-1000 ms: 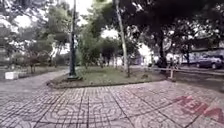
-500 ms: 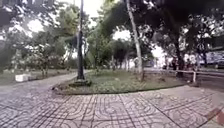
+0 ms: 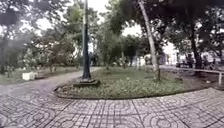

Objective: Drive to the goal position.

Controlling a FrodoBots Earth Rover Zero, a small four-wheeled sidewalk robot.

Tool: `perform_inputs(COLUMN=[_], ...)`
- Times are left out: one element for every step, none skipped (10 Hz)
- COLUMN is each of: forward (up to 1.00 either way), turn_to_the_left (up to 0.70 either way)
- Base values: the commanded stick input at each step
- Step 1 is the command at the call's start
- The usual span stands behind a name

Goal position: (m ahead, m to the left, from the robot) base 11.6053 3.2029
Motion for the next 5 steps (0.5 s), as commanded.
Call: perform_inputs(forward=[0.00,0.00,0.00,0.00,0.00], turn_to_the_left=[0.45,0.45,0.45,0.45,0.45])
